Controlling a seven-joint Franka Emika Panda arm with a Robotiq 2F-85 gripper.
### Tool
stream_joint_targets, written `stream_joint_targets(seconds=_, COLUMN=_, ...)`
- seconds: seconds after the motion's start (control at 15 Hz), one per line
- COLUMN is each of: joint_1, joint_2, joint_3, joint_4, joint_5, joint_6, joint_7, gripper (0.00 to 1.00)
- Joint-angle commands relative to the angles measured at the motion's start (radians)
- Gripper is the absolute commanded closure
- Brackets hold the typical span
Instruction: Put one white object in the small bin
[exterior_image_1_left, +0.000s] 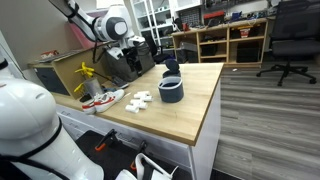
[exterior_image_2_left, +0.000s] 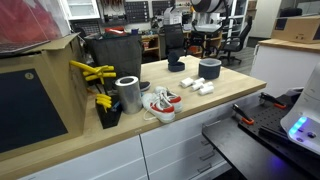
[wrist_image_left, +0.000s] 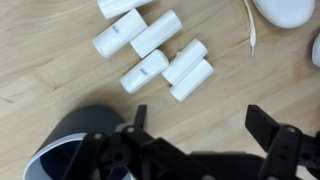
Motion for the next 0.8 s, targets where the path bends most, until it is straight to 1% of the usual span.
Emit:
stream_joint_targets(seconds=0.0, joint_1=-0.003, joint_2=0.054, joint_3=-0.022, joint_4=-0.036, joint_5=0.016, joint_6=0.123, joint_7=0.083, gripper=0.0)
stream_joint_targets(seconds=0.33, joint_1=0.013, joint_2=0.178, joint_3=-0.048, joint_4=-0.015, joint_5=0.009, joint_6=0.21, joint_7=0.136, gripper=0.0)
stream_joint_targets(seconds=0.73, joint_1=0.063, joint_2=0.304, joint_3=-0.085, joint_4=0.079, joint_5=-0.022, joint_6=0.229, joint_7=0.189, gripper=0.0)
